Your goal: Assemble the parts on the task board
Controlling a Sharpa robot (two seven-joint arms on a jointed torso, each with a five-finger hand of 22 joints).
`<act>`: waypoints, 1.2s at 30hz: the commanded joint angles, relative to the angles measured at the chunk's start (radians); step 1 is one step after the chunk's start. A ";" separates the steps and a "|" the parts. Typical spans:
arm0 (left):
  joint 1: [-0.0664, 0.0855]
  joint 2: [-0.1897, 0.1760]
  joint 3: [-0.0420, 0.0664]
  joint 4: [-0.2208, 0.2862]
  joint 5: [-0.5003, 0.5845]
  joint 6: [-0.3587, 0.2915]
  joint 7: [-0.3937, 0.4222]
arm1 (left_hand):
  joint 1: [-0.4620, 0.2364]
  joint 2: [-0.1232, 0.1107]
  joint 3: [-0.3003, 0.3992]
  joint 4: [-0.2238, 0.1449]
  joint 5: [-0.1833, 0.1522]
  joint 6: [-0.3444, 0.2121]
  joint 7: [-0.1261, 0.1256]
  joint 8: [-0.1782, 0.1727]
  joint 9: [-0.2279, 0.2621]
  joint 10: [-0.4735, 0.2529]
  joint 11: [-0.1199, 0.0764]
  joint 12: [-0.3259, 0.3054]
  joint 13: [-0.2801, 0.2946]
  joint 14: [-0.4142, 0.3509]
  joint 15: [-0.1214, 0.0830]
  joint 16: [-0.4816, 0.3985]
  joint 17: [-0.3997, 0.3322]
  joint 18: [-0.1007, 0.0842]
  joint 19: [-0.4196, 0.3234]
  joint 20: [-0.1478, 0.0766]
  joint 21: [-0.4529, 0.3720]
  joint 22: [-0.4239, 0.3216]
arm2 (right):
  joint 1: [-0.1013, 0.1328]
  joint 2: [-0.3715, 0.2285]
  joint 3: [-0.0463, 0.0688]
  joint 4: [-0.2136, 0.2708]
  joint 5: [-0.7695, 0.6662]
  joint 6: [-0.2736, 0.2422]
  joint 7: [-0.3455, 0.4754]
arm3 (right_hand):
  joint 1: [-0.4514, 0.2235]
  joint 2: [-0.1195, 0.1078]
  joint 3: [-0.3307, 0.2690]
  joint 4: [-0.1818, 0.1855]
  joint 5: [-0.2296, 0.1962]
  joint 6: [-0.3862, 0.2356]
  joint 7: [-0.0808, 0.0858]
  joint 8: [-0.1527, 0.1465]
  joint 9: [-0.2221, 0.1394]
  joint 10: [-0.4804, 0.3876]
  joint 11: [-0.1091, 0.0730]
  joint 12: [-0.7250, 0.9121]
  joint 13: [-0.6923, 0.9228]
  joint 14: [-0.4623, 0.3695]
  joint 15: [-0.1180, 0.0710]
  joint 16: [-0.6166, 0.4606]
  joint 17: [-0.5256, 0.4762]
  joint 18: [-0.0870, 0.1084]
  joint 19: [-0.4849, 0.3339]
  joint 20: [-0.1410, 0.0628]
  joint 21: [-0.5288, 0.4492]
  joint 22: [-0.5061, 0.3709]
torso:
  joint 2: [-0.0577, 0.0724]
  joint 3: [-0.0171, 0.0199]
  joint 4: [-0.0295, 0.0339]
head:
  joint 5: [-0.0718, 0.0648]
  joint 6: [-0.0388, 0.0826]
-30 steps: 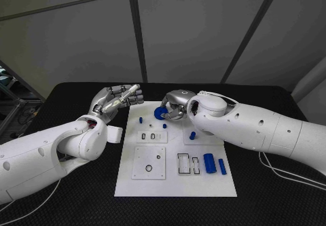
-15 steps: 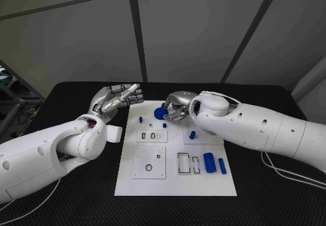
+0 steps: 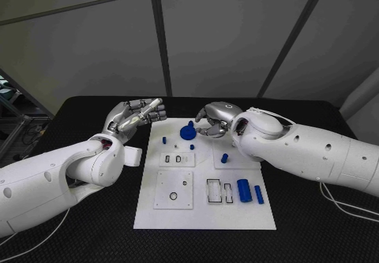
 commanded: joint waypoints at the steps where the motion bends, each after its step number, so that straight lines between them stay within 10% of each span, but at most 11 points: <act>1: 0.002 -0.003 0.001 0.001 -0.007 0.001 0.006 | -0.002 0.009 0.003 -0.006 0.001 -0.004 0.061 -0.006 -0.001 0.000 0.005 -0.006 -0.001 -0.008 0.001 -0.005 -0.001 -0.018 -0.007 -0.002 -0.004 -0.001 | 0.003 -0.034 0.001 0.032 0.084 -0.145 0.089 | -0.015 -0.009 -0.013 0.014 -0.079 0.013 0.000 0.006 -0.001 -0.003 0.002 -0.009 0.103 0.095 0.004 -0.010 0.225 -0.013 -0.014 0.004 -0.014 -0.018 | -0.001 -0.0006 -0.0009 | -0.001 0.002; 11: 0.002 -0.011 0.001 0.007 -0.007 -0.001 0.005 | -0.002 0.009 0.003 -0.006 0.001 -0.004 0.061 -0.006 -0.001 0.000 0.005 -0.007 -0.001 -0.008 0.001 -0.004 -0.001 -0.018 -0.006 -0.003 -0.004 -0.001 | 0.006 -0.221 0.011 0.115 0.286 -0.119 0.174 | 0.056 -0.043 -0.041 -0.025 -0.113 0.050 -0.010 0.016 0.001 -0.020 -0.008 -0.031 0.078 0.085 -0.005 -0.028 0.186 -0.005 -0.038 -0.004 -0.048 -0.069 | -0.004 0.0014 -0.0103 | -0.002 0.009; 18: 0.002 -0.010 0.001 0.010 -0.003 -0.002 0.005 | -0.002 0.009 0.003 -0.006 0.001 -0.003 0.060 -0.006 -0.001 0.000 0.004 -0.007 -0.001 -0.007 0.001 -0.004 -0.001 -0.018 -0.006 -0.003 -0.004 -0.001 | 0.006 -0.341 0.012 0.115 0.333 -0.058 0.246 | 0.108 -0.052 -0.059 -0.053 -0.110 0.067 -0.016 0.016 -0.001 -0.039 -0.014 -0.056 0.051 0.076 -0.010 -0.048 0.147 0.003 -0.061 -0.008 -0.082 -0.119 | -0.005 0.0050 -0.0175 | -0.026 0.014; 27: 0.002 -0.007 0.000 0.011 -0.001 -0.002 0.002 | -0.002 0.009 0.003 -0.006 0.001 -0.002 0.060 -0.006 -0.001 0.000 0.004 -0.007 -0.001 -0.006 0.001 -0.004 -0.001 -0.018 -0.006 -0.003 -0.003 -0.001 | 0.005 -0.392 0.012 0.067 0.341 -0.032 0.268 | 0.122 -0.056 -0.068 -0.059 -0.102 0.062 -0.020 0.010 -0.003 -0.041 -0.017 -0.058 0.048 0.076 -0.013 -0.050 0.145 0.003 -0.061 -0.010 -0.086 -0.123 | -0.004 0.0042 -0.0181 | -0.057 0.013; 36: 0.001 -0.002 0.000 0.009 -0.001 0.002 0.001 | -0.002 0.009 0.003 -0.006 0.001 -0.002 0.060 -0.006 -0.001 0.000 0.004 -0.007 -0.001 -0.006 0.001 -0.004 -0.001 -0.018 -0.006 -0.003 -0.003 -0.001 | 0.003 -0.356 0.011 0.010 0.341 -0.015 0.263 | 0.129 -0.057 -0.083 -0.060 -0.099 0.042 -0.017 -0.003 -0.006 -0.041 -0.015 -0.061 0.046 0.077 -0.013 -0.048 0.150 0.003 -0.059 -0.012 -0.089 -0.124 | -0.003 0.0033 -0.0151 | -0.052 0.014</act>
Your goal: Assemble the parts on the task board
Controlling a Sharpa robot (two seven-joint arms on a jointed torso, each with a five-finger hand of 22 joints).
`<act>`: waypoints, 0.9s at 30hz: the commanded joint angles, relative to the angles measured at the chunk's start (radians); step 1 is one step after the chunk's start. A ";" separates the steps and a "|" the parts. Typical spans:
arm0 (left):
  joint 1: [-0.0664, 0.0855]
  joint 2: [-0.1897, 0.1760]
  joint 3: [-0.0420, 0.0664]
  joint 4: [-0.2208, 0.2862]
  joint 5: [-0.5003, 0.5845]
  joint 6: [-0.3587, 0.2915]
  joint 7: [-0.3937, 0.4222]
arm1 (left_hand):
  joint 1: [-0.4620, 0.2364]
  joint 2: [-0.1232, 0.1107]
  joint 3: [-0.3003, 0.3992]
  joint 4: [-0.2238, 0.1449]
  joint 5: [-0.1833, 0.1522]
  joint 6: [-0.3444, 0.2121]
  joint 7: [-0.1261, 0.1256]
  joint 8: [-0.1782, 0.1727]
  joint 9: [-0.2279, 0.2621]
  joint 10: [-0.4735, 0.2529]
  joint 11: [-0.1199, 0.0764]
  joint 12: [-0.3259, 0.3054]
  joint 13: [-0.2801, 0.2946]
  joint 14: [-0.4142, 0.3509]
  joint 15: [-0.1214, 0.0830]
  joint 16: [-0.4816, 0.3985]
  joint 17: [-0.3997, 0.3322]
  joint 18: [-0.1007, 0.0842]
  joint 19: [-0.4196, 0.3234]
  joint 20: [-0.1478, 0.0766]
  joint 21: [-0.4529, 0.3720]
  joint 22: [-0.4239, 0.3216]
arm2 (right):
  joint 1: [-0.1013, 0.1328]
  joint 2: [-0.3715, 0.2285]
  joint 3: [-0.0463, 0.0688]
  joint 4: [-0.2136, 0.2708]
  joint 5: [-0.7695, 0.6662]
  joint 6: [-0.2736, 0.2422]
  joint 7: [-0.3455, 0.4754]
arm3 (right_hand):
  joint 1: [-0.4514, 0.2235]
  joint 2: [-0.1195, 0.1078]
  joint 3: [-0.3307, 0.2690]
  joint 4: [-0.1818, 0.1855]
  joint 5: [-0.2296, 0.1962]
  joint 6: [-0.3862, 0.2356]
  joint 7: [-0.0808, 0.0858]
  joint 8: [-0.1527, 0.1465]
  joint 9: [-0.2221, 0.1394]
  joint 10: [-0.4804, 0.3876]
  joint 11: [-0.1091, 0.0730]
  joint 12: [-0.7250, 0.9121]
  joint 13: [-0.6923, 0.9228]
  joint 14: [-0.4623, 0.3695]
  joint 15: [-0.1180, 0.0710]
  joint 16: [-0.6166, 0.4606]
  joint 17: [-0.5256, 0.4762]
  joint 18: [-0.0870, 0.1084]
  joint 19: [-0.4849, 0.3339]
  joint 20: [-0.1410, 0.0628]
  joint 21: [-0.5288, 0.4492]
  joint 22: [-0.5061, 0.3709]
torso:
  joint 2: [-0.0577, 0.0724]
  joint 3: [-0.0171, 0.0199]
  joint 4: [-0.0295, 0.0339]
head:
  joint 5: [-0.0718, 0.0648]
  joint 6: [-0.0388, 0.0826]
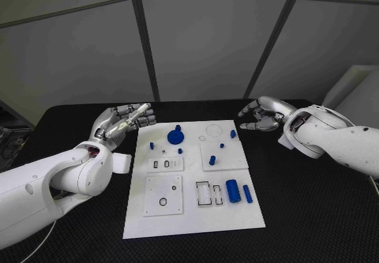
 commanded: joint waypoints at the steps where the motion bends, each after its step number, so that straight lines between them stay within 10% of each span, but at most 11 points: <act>1: 0.001 0.003 0.001 0.000 -0.003 0.005 0.002 | -0.002 0.009 0.000 -0.004 0.001 -0.002 0.060 -0.006 -0.001 0.000 0.004 -0.007 -0.001 -0.006 0.001 -0.004 -0.001 -0.018 -0.006 -0.003 -0.003 -0.001 | 0.001 0.019 0.000 -0.016 0.011 0.031 0.014 | 0.010 -0.002 -0.010 0.002 0.003 -0.011 -0.001 -0.006 -0.001 -0.005 -0.001 -0.003 0.046 0.078 -0.005 -0.001 0.150 0.002 -0.003 -0.003 -0.004 -0.001 | 0.001 -0.0009 0.0033 | 0.004 -0.001; 27: 0.001 0.004 0.001 -0.002 -0.003 0.007 0.003 | -0.002 0.009 0.000 -0.004 0.001 -0.002 0.060 -0.006 -0.001 0.000 0.004 -0.007 -0.001 -0.006 0.001 -0.004 -0.001 -0.018 -0.006 -0.003 -0.003 -0.001 | -0.054 0.068 0.000 -0.068 -0.029 0.066 -0.001 | 0.015 -0.001 -0.016 0.001 0.001 -0.017 0.000 -0.010 -0.001 -0.003 0.000 -0.002 0.049 0.078 -0.005 -0.001 0.152 0.002 -0.002 -0.002 -0.005 -0.001 | 0.000 -0.0013 0.0016 | 0.010 -0.017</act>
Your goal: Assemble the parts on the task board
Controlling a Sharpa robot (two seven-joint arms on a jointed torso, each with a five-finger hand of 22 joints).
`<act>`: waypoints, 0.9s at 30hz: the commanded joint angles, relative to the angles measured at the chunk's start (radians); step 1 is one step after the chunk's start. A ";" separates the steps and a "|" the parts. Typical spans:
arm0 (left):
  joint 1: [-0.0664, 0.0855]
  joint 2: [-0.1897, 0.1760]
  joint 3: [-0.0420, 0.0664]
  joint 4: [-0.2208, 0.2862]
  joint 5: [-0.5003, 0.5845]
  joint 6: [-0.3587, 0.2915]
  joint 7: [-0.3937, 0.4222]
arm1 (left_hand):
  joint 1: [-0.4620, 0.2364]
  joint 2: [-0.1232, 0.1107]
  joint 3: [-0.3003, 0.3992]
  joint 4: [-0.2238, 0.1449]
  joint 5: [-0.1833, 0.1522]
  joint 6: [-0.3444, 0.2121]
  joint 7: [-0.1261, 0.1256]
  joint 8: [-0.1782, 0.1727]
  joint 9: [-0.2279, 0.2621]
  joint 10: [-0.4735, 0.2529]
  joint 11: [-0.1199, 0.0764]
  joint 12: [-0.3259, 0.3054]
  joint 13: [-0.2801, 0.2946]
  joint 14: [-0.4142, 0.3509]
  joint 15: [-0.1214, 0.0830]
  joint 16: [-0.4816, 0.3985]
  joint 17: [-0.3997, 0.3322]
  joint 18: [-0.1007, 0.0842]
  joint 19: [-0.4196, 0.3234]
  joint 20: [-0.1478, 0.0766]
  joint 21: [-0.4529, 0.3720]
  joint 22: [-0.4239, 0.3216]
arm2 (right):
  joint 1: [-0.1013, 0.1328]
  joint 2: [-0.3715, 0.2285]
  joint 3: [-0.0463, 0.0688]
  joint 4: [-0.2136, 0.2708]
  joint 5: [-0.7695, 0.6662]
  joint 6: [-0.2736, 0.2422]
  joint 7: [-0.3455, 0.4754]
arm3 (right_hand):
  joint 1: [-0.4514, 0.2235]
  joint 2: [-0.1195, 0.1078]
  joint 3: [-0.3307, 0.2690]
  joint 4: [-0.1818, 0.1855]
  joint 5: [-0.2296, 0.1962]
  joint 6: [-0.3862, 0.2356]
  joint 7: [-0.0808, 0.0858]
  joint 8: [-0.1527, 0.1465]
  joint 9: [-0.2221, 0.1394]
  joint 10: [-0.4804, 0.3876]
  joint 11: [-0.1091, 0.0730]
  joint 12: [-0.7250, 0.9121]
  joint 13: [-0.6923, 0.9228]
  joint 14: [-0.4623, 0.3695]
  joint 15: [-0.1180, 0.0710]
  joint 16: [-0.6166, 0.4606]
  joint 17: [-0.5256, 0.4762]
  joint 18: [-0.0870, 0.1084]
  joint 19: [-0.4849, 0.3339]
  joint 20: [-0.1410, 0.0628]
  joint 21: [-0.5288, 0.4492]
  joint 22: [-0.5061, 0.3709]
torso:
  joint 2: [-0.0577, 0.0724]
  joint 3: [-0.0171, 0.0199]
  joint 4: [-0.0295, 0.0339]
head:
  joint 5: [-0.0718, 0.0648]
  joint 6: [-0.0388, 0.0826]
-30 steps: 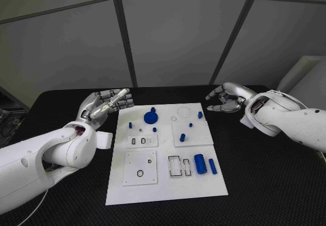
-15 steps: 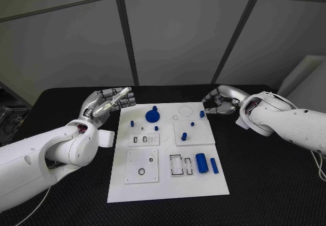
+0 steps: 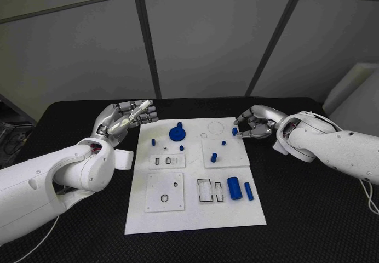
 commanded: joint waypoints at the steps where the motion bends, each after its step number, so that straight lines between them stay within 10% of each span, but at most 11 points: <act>1: 0.001 0.001 0.001 0.000 -0.003 0.006 0.004 | -0.002 0.009 0.000 -0.004 0.001 -0.002 0.060 -0.006 -0.001 0.000 0.004 -0.007 -0.001 -0.006 0.001 -0.004 -0.001 -0.018 -0.006 -0.003 -0.003 -0.001 | -0.004 0.009 0.000 -0.011 -0.020 0.008 0.000 | 0.010 0.002 -0.005 -0.001 0.001 -0.004 0.001 -0.002 -0.001 -0.003 0.000 -0.002 0.049 0.078 -0.005 -0.001 0.153 0.002 -0.002 -0.002 -0.005 0.001 | 0.001 0.0008 0.0005 | 0.002 -0.001; 27: 0.001 0.006 0.001 -0.006 -0.003 0.008 0.003 | -0.002 0.009 0.000 -0.004 0.001 -0.002 0.060 -0.006 -0.001 0.000 0.004 -0.007 -0.001 -0.006 0.001 -0.004 -0.001 -0.018 -0.006 -0.003 -0.003 -0.001 | -0.015 0.052 0.001 -0.066 -0.029 -0.018 -0.010 | 0.019 0.040 -0.011 0.006 0.007 0.053 0.007 0.028 0.009 0.016 0.004 0.021 0.076 0.083 -0.001 0.008 0.172 -0.001 0.013 0.000 0.006 0.020 | 0.000 0.0001 0.0001 | 0.008 -0.005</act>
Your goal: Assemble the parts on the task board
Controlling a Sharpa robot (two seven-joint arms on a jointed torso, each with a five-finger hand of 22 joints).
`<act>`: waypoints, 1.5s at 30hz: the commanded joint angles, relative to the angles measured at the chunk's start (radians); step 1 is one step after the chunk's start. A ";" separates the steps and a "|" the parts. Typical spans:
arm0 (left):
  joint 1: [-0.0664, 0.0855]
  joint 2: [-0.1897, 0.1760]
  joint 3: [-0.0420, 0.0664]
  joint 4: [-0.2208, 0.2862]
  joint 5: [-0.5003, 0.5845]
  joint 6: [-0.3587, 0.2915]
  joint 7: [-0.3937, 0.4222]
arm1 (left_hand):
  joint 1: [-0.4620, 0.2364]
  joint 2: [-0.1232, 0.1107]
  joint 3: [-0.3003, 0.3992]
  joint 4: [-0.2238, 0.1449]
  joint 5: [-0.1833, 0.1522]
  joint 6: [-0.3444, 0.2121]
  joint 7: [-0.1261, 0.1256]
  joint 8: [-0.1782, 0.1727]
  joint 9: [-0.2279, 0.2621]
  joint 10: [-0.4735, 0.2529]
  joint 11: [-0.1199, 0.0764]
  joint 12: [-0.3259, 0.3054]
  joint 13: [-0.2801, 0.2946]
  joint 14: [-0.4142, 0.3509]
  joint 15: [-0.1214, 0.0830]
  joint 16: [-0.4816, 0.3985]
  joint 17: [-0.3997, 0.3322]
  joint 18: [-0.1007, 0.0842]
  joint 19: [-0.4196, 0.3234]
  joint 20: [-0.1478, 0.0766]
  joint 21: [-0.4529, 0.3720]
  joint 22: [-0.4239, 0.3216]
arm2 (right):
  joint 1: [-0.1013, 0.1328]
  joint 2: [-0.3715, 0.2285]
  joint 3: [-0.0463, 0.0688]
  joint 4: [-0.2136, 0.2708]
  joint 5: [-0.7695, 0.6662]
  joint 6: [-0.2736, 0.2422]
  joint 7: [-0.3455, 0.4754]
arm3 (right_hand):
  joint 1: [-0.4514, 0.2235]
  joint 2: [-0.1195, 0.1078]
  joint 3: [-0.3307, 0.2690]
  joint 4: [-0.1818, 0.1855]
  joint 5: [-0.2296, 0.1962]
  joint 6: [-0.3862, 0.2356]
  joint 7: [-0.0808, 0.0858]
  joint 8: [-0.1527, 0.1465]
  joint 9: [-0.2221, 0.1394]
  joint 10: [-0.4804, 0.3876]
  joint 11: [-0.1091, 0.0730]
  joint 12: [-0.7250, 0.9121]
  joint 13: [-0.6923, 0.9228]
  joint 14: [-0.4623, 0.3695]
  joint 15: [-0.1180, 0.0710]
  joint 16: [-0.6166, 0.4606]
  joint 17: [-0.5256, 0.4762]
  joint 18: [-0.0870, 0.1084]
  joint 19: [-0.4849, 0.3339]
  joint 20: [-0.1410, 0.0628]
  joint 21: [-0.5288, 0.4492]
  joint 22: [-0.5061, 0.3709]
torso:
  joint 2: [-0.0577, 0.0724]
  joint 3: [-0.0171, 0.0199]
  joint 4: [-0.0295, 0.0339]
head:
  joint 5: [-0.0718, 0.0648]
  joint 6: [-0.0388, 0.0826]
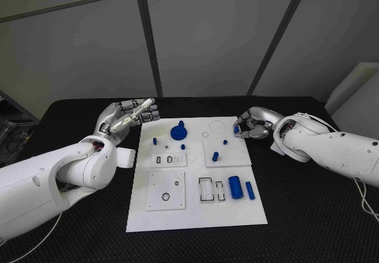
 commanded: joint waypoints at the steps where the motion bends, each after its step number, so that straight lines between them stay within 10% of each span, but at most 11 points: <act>1: 0.001 0.000 0.001 0.000 -0.003 0.008 0.003 | -0.002 0.009 0.000 -0.004 0.001 -0.002 0.060 -0.006 -0.001 0.000 0.004 -0.007 -0.001 -0.006 0.001 -0.004 -0.001 -0.018 -0.006 -0.003 -0.003 -0.001 | 0.001 0.001 0.000 -0.002 -0.007 -0.014 -0.005 | 0.001 0.011 -0.005 0.001 0.004 0.012 0.000 0.006 0.002 0.005 0.000 0.005 0.076 0.084 -0.001 0.004 0.172 -0.001 0.006 0.000 0.006 0.002 | -0.001 0.0001 -0.0007 | 0.001 0.000; 28: 0.001 -0.002 0.001 -0.001 0.002 0.001 0.003 | -0.001 0.009 0.001 -0.006 0.001 -0.007 0.060 -0.009 -0.001 0.000 0.004 -0.008 -0.001 -0.004 0.000 -0.004 0.000 -0.017 -0.003 -0.003 -0.002 -0.001 | 0.001 0.006 0.001 -0.006 -0.031 -0.002 -0.030 | -0.002 0.017 -0.015 0.004 -0.004 0.048 -0.011 0.032 0.004 0.008 -0.009 0.009 0.081 0.085 -0.009 0.008 0.181 -0.002 0.011 -0.006 0.010 0.008 | 0.000 -0.0002 -0.0003 | -0.001 -0.006; 45: 0.001 -0.006 0.001 0.002 0.009 -0.008 0.006 | 0.000 0.010 0.002 -0.007 0.001 -0.005 0.060 -0.009 -0.001 0.001 0.004 -0.008 -0.001 -0.003 0.000 -0.004 0.000 -0.017 -0.003 -0.003 -0.002 -0.001 | 0.001 0.009 0.001 0.019 -0.008 -0.074 -0.030 | 0.043 0.067 0.032 -0.021 0.009 0.106 -0.033 0.059 0.020 0.022 -0.028 0.023 0.100 0.090 -0.024 0.018 0.202 -0.006 0.027 -0.018 0.028 0.038 | -0.001 0.0002 -0.0001 | -0.004 -0.008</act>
